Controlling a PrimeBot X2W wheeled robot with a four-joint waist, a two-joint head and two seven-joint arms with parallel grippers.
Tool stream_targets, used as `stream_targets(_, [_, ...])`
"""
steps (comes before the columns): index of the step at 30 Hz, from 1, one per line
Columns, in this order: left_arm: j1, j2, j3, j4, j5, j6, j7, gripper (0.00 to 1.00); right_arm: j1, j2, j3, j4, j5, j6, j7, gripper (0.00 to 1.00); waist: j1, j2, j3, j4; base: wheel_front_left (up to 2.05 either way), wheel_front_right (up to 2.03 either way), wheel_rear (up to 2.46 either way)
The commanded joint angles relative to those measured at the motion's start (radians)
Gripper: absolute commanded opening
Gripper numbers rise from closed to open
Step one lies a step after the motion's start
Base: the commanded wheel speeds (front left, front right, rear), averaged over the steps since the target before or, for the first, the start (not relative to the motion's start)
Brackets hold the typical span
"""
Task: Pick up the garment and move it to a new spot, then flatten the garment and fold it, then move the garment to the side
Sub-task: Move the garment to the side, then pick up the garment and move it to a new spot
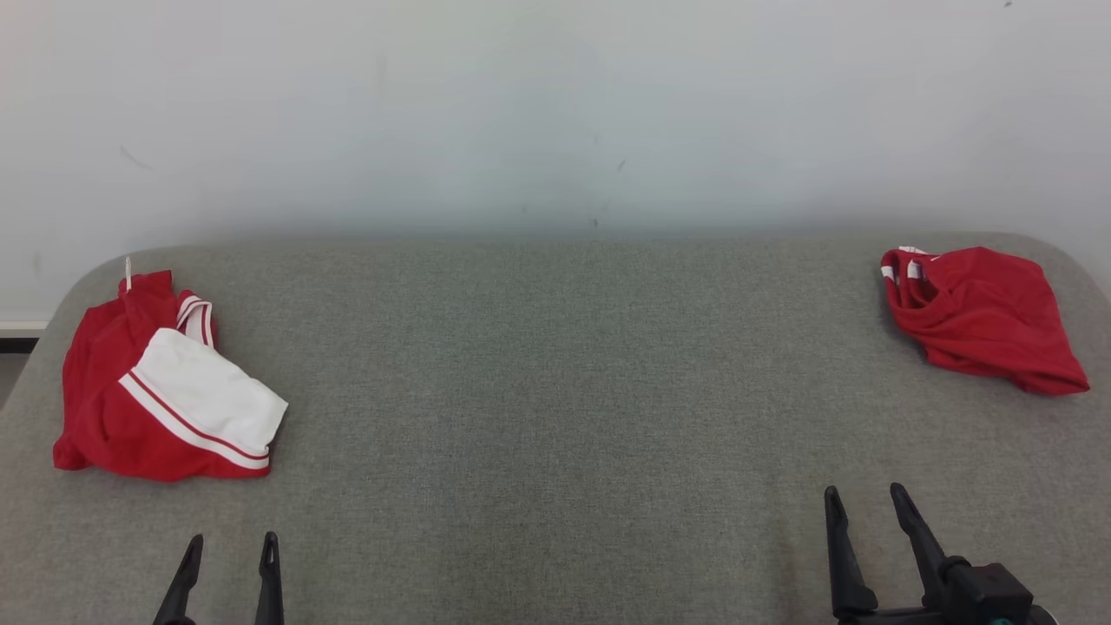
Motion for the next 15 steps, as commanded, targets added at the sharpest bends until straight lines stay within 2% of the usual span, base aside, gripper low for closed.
stream_targets(1, [0.002,0.002,-0.001,0.002,0.007,0.005,-0.003,1.00,0.012,0.004,0.005,0.002,0.001,-0.003,0.000,1.00,0.0000,0.0000,-0.001,0.002,0.00,0.00,0.00])
stream_targets(15, [-0.021,0.015,-0.011,0.036,0.009,0.007,-0.003,1.00,0.009,0.006,0.043,0.024,0.018,-0.003,0.000,1.00,0.0000,0.0000,-0.003,0.008,0.00,0.00,0.00])
